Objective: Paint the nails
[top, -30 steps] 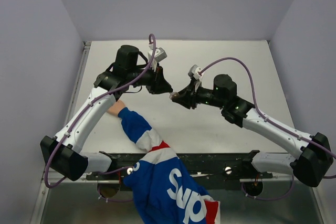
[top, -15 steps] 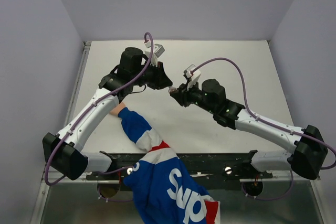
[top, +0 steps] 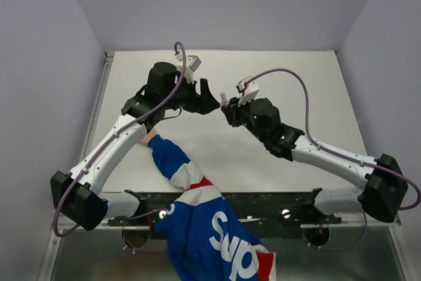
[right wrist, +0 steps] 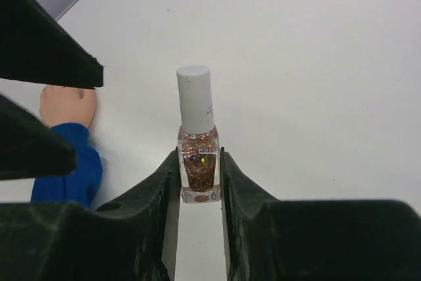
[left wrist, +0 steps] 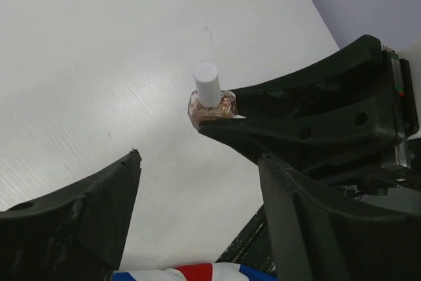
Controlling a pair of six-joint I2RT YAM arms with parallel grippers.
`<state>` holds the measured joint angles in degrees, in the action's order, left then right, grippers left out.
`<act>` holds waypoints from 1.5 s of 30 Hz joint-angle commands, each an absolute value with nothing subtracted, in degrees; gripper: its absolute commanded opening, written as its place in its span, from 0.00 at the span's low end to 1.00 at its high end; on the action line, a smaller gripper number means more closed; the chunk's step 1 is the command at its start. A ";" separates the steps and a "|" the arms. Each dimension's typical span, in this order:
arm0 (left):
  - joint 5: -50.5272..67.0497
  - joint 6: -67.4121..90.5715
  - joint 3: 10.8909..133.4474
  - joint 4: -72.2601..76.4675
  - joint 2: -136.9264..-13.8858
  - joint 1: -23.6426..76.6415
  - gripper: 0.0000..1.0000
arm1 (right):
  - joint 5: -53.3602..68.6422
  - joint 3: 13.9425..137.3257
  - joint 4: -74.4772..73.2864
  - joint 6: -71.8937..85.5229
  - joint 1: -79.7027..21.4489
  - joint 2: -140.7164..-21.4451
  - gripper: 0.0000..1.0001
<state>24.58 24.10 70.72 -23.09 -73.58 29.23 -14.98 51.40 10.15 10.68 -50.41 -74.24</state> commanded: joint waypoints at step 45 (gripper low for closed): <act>63.29 37.79 49.22 19.51 -51.24 21.88 0.34 | 52.56 56.78 15.56 24.17 -44.30 -70.05 0.01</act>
<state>64.29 37.52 49.65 17.39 -52.38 21.82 51.94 57.04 15.25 24.45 -44.51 -70.19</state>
